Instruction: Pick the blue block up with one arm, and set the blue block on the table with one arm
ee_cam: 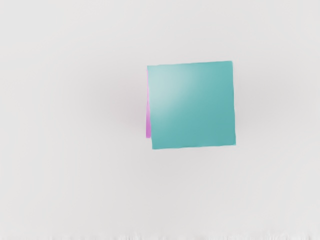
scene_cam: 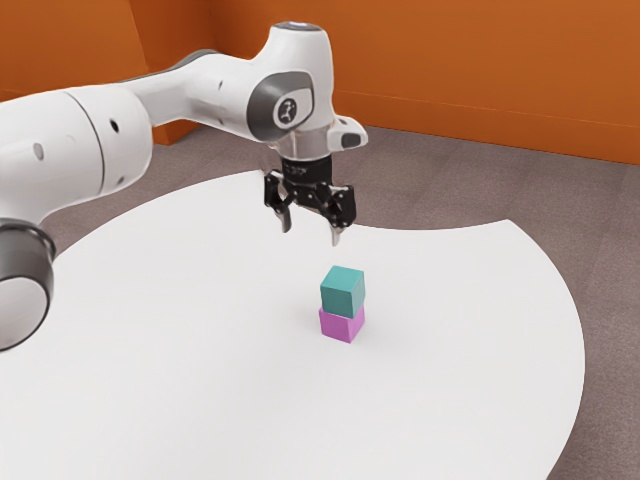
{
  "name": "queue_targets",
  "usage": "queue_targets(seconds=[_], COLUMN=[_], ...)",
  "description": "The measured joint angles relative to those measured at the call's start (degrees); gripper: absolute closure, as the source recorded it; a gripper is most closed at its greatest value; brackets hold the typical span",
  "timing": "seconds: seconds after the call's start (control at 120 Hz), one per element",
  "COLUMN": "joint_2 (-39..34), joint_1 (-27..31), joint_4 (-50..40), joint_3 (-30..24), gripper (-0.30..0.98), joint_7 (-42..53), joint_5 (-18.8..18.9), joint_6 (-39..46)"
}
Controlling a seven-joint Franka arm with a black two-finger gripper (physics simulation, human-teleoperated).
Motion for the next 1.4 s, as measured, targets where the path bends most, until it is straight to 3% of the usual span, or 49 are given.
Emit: queue_targets(seconds=[0.35,0.642,0.908,1.3,1.4], joint_2=[0.14,4.40,10.83,13.98,14.34], joint_1=[-3.89,-3.32,1.20,4.66,5.43], joint_4=[-4.94,-5.10,0.82,1.33,1.65], joint_3=[-0.10,-0.42,-3.38,-5.94,-7.16], gripper=[0.00,0.00,0.00,0.00,0.10], joint_7=[-2.71,-4.84,-5.23,-5.12,-5.13], joint_5=[-2.52,-1.58,-0.76,-0.14,-0.12], joint_6=[2.30,7.62,9.74,10.40,10.45])
